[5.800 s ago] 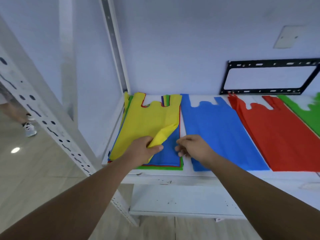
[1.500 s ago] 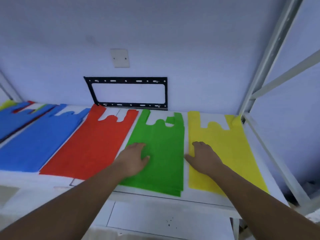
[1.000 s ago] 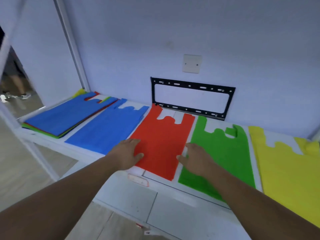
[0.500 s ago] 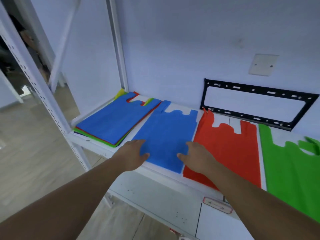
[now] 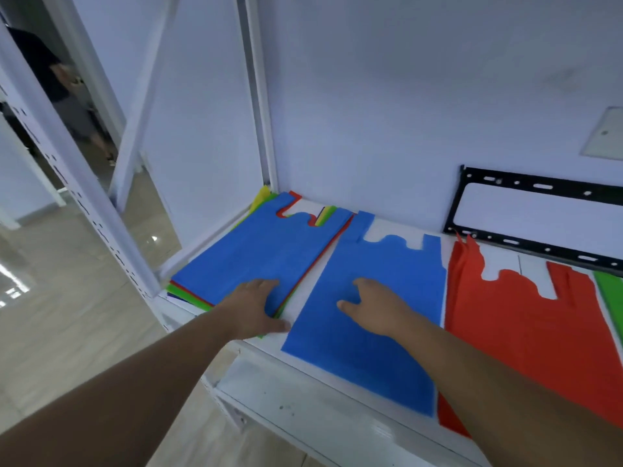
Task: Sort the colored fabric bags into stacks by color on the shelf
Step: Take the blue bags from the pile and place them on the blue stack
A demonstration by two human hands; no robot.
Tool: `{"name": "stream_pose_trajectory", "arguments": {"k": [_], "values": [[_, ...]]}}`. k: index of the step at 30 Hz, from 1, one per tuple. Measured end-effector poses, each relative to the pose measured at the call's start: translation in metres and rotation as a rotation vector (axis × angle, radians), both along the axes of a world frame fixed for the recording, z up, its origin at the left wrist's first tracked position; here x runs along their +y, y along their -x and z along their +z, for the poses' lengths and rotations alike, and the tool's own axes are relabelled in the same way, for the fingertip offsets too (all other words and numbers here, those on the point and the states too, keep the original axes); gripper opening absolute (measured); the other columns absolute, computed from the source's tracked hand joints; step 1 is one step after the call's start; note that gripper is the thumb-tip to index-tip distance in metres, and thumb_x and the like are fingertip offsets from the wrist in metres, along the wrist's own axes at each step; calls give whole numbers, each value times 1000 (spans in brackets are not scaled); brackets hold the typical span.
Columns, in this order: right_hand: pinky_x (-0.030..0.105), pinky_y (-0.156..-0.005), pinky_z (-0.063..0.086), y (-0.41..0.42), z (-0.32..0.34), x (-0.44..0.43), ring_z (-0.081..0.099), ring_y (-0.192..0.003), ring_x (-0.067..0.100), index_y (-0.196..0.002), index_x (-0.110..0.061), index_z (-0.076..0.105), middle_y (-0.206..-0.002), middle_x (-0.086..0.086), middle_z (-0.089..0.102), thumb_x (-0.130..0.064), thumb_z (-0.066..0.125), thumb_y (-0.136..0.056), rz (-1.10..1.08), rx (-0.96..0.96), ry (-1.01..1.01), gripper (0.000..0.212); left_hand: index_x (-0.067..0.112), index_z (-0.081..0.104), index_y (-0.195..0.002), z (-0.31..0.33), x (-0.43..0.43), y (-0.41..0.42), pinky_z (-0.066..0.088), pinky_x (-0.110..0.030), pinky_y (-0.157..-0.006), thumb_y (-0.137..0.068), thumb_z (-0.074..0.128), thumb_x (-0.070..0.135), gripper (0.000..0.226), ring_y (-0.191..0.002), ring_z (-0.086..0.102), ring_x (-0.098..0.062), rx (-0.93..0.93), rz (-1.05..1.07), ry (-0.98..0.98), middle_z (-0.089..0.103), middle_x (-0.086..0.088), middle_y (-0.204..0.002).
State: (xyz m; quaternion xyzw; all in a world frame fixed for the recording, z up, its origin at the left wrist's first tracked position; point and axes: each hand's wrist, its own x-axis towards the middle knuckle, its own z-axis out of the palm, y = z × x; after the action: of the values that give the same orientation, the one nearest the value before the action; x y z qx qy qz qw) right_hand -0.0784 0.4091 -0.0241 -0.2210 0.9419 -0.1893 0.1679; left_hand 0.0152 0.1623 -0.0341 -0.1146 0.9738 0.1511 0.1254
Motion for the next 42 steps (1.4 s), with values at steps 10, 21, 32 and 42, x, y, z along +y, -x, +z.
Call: {"name": "stream_pose_trajectory", "arguments": {"k": [10, 21, 32, 42], "values": [[36, -80, 43, 6, -22, -115, 58, -100, 26, -97, -22, 56, -101, 0, 62, -45, 50, -86, -267, 136, 47, 27, 36, 46, -139, -29, -74, 37, 38, -39, -107, -64, 66, 71, 85, -125, 43, -19, 113, -259, -175, 46, 5, -133], [35, -72, 53, -24, -24, -157, 64, -77, 17, -80, -16, 67, -78, -2, 67, -27, 55, -87, -462, 82, 333, 18, 16, 45, -63, -17, -110, 56, 32, -17, -48, -89, 68, 36, 40, -45, 45, 1, 113, -352, -494, 44, 10, -51], [34, -66, 61, -35, 1, -204, 75, -84, 26, -106, -4, 64, -92, 15, 75, -54, 54, -91, -826, -849, 979, 53, 24, 63, -93, -11, -110, 39, 45, -17, -71, -91, 62, 39, 15, -80, 58, -3, 498, -399, -640, 59, 10, -87], [37, -59, 56, -10, -6, -196, 67, -76, 30, -111, -2, 60, -94, 17, 69, 0, 53, -92, -1095, -596, 1030, 20, 19, 72, -111, -17, -135, 10, 41, -24, -100, -97, 18, 65, 73, -108, 60, -6, 371, -321, -637, 71, 4, -115]]}}
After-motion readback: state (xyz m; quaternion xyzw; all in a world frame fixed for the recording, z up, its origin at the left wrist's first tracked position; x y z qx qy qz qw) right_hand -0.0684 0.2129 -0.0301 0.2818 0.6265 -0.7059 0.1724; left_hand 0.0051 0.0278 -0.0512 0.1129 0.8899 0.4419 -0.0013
